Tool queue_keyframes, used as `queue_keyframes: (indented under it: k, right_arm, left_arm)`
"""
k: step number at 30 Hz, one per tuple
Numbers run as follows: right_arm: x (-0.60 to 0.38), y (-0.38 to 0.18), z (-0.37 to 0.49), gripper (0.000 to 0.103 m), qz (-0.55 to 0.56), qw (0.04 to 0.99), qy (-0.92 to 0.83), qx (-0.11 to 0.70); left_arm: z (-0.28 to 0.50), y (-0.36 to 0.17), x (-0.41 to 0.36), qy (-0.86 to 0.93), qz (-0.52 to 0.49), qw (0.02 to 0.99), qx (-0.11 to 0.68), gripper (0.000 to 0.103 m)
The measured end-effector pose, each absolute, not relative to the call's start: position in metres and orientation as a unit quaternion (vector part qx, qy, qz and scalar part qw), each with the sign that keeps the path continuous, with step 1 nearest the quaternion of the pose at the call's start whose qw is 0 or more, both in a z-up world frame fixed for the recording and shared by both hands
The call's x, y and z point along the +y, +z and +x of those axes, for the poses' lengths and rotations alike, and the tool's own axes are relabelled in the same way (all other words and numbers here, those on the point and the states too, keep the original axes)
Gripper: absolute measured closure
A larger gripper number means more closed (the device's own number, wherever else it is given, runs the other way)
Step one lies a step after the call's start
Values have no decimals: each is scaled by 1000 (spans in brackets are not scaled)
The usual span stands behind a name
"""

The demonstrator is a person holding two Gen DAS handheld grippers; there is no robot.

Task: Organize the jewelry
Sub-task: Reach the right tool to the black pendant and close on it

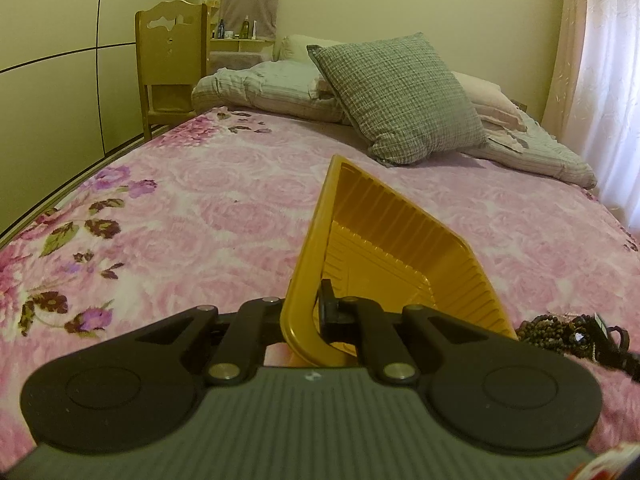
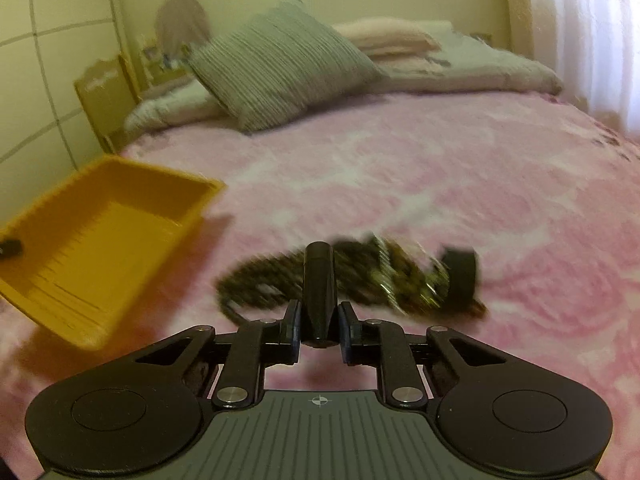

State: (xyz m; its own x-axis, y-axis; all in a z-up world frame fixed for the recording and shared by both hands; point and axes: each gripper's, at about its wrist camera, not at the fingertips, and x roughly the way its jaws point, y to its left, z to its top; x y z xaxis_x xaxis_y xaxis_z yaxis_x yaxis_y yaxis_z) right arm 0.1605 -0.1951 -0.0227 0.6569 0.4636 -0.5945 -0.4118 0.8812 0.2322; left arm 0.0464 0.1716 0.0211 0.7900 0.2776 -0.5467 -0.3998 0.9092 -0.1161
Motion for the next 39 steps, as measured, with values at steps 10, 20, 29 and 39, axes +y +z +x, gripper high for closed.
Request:
queue_keyframes:
  k: [10, 20, 29, 39]
  right_arm:
    - [-110, 7, 160, 84, 46, 877, 358, 317]
    - [-62, -23, 168, 84, 44, 836, 409, 362]
    - [-92, -9, 165, 59, 45, 874, 363, 320]
    - [-179, -19, 181, 59, 27, 929, 217, 299]
  left_arm:
    - [48, 20, 171, 182, -112, 938, 273, 96]
    - [48, 19, 171, 180, -113, 938, 275, 96]
    - [48, 15, 172, 181, -115, 936, 279, 98]
    - [47, 16, 171, 180, -117, 936, 278, 98]
